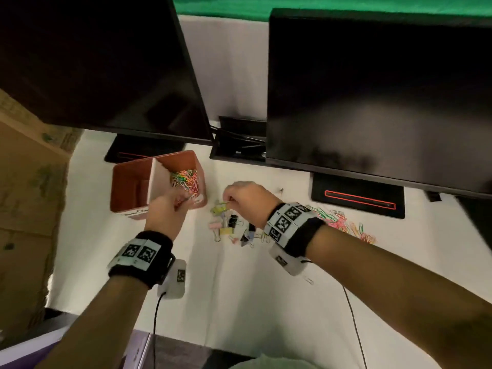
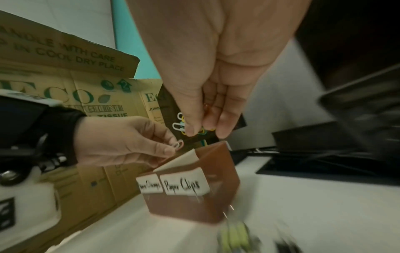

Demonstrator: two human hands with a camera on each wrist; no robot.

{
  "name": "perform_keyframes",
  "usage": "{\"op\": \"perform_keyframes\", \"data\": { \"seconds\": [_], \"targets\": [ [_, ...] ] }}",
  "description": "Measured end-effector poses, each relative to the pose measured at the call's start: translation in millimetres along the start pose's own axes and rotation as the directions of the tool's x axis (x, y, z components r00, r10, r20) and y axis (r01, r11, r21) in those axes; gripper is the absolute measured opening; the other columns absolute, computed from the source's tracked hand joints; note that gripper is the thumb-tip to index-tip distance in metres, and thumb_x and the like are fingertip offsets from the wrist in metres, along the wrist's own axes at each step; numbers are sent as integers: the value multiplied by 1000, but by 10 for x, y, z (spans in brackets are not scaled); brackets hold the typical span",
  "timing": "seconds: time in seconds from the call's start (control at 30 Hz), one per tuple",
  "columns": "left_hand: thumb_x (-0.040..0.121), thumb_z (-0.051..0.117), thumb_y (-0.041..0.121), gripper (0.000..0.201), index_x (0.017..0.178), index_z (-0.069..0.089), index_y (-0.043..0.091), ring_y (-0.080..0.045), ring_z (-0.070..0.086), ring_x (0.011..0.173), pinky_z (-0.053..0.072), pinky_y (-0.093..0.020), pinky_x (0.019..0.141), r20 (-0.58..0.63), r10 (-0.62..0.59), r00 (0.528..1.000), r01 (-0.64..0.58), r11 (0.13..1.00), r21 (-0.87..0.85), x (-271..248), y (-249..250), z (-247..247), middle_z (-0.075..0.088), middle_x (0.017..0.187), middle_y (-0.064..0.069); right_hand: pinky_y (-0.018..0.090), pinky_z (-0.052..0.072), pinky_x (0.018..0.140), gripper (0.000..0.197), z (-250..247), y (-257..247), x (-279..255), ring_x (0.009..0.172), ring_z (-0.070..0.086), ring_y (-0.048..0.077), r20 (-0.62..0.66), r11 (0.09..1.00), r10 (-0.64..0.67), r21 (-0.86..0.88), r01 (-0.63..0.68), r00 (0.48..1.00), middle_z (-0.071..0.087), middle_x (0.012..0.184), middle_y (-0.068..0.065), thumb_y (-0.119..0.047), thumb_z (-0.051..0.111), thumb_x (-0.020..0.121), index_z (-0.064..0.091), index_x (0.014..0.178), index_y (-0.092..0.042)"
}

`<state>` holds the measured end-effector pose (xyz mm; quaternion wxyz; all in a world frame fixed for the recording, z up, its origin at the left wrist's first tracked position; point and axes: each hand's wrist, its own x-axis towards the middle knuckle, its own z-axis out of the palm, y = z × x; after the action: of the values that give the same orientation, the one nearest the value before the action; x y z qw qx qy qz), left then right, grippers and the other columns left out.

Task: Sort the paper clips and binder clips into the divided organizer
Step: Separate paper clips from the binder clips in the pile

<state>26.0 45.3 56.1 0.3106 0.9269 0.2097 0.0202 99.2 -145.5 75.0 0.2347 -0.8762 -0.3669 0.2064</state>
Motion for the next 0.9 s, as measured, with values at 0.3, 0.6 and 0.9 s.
{"op": "perform_keyframes", "data": {
  "seconds": [0.3, 0.6, 0.9],
  "targets": [
    [82, 64, 11, 29, 110, 64, 11, -28, 61, 100, 47, -39, 96, 41, -69, 997, 66, 996, 51, 536, -377, -228, 59, 115, -12, 34, 41, 102, 49, 97, -574, 1249, 122, 51, 25, 30, 985, 129, 108, -132, 991, 51, 136, 8, -15, 58, 89, 42, 136, -17],
    [88, 59, 14, 16, 102, 64, 18, -4, 58, 76, 47, -10, 68, 294, 346, 891, -292, 933, -212, 43, 2, 130, 56, 97, 4, 33, 52, 82, 24, 97, 181, 117, 78, 58, 11, -51, 994, 86, 74, -82, 995, 60, 105, -2, -33, 55, 91, 60, 111, -21],
    [88, 53, 16, 20, 105, 63, 19, -18, 54, 97, 47, -34, 86, 586, 440, 681, -471, 875, -110, -371, 499, 1245, 59, 105, 0, 25, 43, 71, 34, 432, 899, -1476, 82, 56, 14, 290, 909, 415, -87, -408, 863, 64, 103, -2, -45, 57, 87, 55, 112, -23]
  ]
}}
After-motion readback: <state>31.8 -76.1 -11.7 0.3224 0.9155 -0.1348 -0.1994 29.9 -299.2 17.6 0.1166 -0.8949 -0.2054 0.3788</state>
